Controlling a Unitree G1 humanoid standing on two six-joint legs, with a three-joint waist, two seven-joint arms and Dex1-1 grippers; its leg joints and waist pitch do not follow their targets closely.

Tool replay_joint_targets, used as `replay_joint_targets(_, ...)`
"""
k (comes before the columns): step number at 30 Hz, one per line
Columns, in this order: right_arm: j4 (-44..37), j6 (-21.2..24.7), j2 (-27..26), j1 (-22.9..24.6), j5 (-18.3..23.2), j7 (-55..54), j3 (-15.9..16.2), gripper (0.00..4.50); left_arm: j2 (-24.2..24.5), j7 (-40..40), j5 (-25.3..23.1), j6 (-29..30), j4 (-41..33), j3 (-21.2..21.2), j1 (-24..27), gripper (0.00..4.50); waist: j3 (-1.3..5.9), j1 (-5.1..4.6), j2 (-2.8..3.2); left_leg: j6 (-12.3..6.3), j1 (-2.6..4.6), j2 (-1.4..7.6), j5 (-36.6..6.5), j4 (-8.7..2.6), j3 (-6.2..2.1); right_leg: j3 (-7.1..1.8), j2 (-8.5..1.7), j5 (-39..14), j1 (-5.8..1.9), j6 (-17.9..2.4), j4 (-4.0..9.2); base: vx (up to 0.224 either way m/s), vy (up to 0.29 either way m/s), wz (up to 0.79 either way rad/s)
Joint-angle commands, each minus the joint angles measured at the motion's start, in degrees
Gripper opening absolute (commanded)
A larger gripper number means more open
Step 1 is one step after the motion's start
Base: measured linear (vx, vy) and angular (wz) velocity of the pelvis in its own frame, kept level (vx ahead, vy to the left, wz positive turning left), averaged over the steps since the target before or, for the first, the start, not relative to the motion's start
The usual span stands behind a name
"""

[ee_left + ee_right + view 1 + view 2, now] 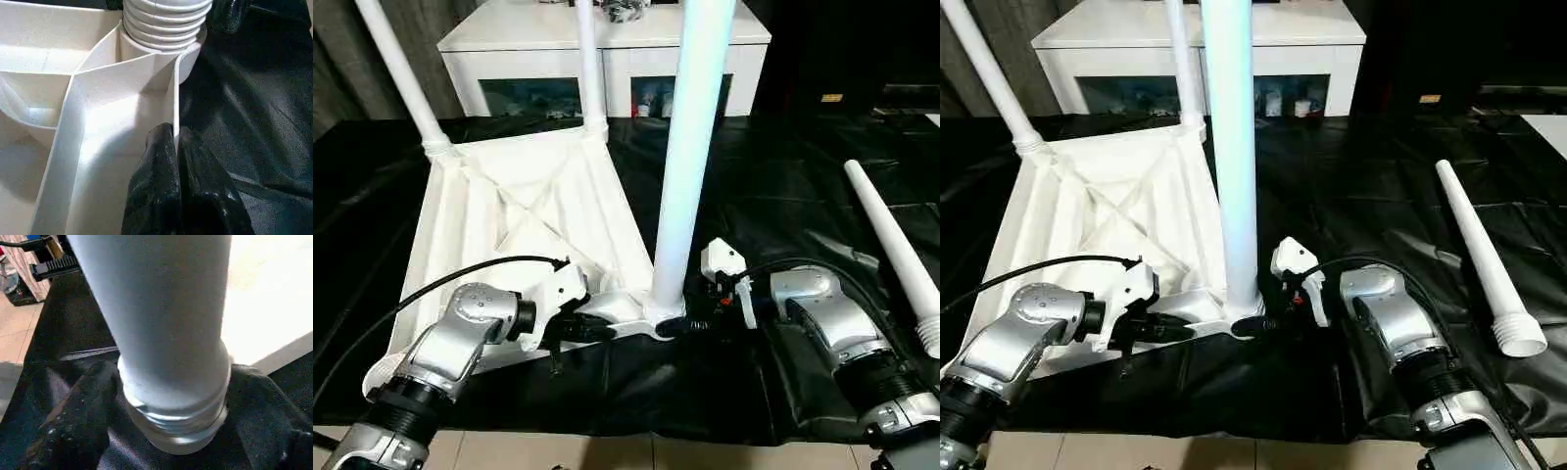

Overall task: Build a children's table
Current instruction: Rotate leg to tighten

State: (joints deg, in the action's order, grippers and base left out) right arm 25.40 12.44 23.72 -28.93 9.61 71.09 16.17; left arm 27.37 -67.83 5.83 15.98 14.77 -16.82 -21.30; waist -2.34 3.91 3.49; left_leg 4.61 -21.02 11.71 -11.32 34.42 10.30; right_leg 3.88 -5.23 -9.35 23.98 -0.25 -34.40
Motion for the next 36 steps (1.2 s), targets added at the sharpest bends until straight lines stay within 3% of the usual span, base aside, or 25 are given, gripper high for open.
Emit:
replay_joint_targets(1, -2.0, 0.6, -0.7, 0.9, 1.1, 1.8, 0.9, 3.13, -0.9, -0.4, 1.6, -0.9, -1.9, -0.2, -0.5, 0.00, 3.69, -0.01, -0.81, -4.71, 0.27, 1.14, -9.0, -3.90, 0.03, -2.01, -2.26, -9.7, -3.31, -14.6, 3.16, 0.000, 0.000, 0.00)
replay_joint_targets(8, -1.8, 0.4, -1.4, 1.2, 0.9, 1.3, 1.0, 2.76, -0.9, -0.4, 1.2, -1.0, -1.6, -0.4, -0.5, 0.00, 3.75, 0.05, -0.80, -4.37, 0.27, 1.10, -9.2, -3.87, 0.00, -2.02, -2.26, -9.8, -3.37, -14.5, 3.10, 0.000, 0.000, 0.00)
replay_joint_targets(11, 1.3, -1.8, -4.3, 0.7, -1.5, -6.6, -0.4, 2.74, -1.8, 2.0, -0.3, -1.4, -0.2, -0.4, -1.1, 0.00, 3.69, -0.11, -0.90, -4.08, 0.12, 1.06, -8.9, -3.92, -0.01, -2.06, -2.33, -9.9, -3.36, -14.3, 3.17, 0.000, 0.000, 0.00)
replay_joint_targets(12, 4.8, -2.7, -6.8, -0.3, -3.5, -14.0, -1.6, 2.74, -3.2, 5.7, -1.9, -1.3, 1.8, -0.1, -2.2, 0.00, 3.53, -0.39, -0.88, -3.59, 0.12, 0.99, -9.8, -4.04, -0.05, -2.05, -2.35, -11.5, -3.23, -13.9, 3.40, 0.000, 0.000, 0.00)
replay_joint_targets(13, 5.0, -2.8, -6.9, -0.3, -3.6, -14.5, -1.6, 2.72, -3.3, 6.0, -2.0, -1.3, 2.0, -0.1, -2.3, 0.00, 3.23, -0.64, -0.78, -2.98, 0.15, 0.90, -11.2, -4.23, -0.02, -1.99, -2.30, -14.1, -3.00, -13.5, 3.72, 0.000, 0.000, 0.00)
replay_joint_targets(14, 6.2, -2.9, -7.7, -0.7, -4.2, -16.9, -2.0, 2.72, -3.9, 7.4, -2.5, -1.2, 2.7, 0.1, -2.7, 0.00, 3.28, -0.88, -1.04, -1.71, 0.27, 0.74, -13.3, -4.36, -0.25, -1.89, -2.50, -18.6, -3.40, -12.0, 4.10, 0.000, 0.000, 0.00)
replay_joint_targets(15, 7.7, -2.6, -9.4, -1.0, -4.5, -20.8, -2.8, 2.72, -5.6, 10.0, -2.5, 0.1, 4.0, 0.8, -3.7, 0.00, 3.14, -1.33, -0.98, -0.99, 0.26, 0.79, -14.3, -4.53, -0.30, -1.93, -2.48, -20.8, -3.22, -11.0, 4.30, 0.000, 0.000, 0.00)
replay_joint_targets(17, 9.1, -1.3, -11.6, -1.4, -4.5, -25.3, -4.0, 2.72, -8.0, 13.4, -2.5, 1.9, 5.3, 1.6, -5.0, 0.00, 3.03, -1.71, -1.06, -0.27, 0.70, 0.67, -16.0, -4.50, -0.34, -1.97, -2.45, -23.3, -2.93, -10.2, 4.68, 0.000, 0.000, 0.00)
replay_joint_targets(18, 10.8, 0.0, -14.2, -2.2, -5.0, -31.7, -5.2, 2.71, -11.0, 18.1, -2.8, 3.9, 7.2, 2.5, -6.8, 0.00, 3.09, -2.00, -1.24, -0.25, 0.27, 0.57, -15.1, -4.57, -0.44, -1.97, -2.49, -22.9, -3.36, -9.9, 4.54, 0.000, 0.000, 0.00)
replay_joint_targets(21, 13.6, 1.0, -17.1, -3.7, -5.6, -40.2, -7.0, 2.70, -15.2, 24.5, -2.9, 6.1, 9.9, 4.1, -9.2, 0.00, 3.04, -2.17, -1.10, -0.31, 0.61, 0.37, -15.6, -4.39, -0.35, -1.96, -2.47, -25.4, -2.93, -9.0, 5.04, 0.000, 0.000, 0.00)
replay_joint_targets(23, 18.1, 1.5, -20.6, -5.8, -6.1, -50.3, -9.8, 2.70, -20.2, 32.6, -3.4, 7.9, 13.4, 6.1, -12.1, 0.00, 3.15, -2.18, -1.14, -0.19, 0.88, 0.30, -14.9, -4.26, -0.25, -2.01, -2.37, -24.5, -2.70, -9.3, 5.10, 0.000, 0.000, 0.00)
replay_joint_targets(28, 24.3, -1.6, -24.2, -8.8, -6.9, -58.9, -11.5, 2.69, -23.8, 39.1, -6.3, 7.2, 17.7, 5.6, -14.8, 0.00, 3.61, -2.01, -0.99, -1.63, 0.30, 0.15, -12.3, -4.18, -0.31, -1.90, -2.24, -17.1, -3.19, -10.7, 4.49, 0.000, 0.000, 0.00)
replay_joint_targets(32, 25.4, -4.4, -25.3, -9.5, -6.3, -58.1, -12.0, 2.69, -23.8, 38.5, -7.1, 6.4, 17.8, 4.6, -14.7, 0.00, 3.73, -1.80, -0.95, -2.96, 0.08, 0.26, -11.1, -4.09, -0.28, -1.83, -2.29, -14.2, -3.40, -11.7, 4.18, 0.000, 0.000, 0.00)
replay_joint_targets(34, 24.4, -6.2, -25.7, -9.3, -5.2, -54.1, -12.7, 3.25, -23.0, 36.9, -7.1, 6.0, 16.7, 4.3, -14.0, 0.00, 3.68, -1.75, -0.95, -3.49, 0.04, 0.34, -11.4, -4.13, -0.27, -1.77, -2.32, -14.2, -3.44, -11.9, 4.18, 0.000, 0.000, 0.00)
replay_joint_targets(36, 23.1, -6.8, -24.3, -8.8, -5.0, -50.9, -12.4, 3.41, -21.3, 33.8, -6.6, 5.4, 14.7, 3.7, -12.7, 0.00, 3.75, -1.63, -1.06, -4.03, -0.03, 0.44, -11.2, -4.08, -0.26, -1.79, -2.43, -14.0, -3.43, -12.3, 4.13, 0.000, 0.000, 0.00)
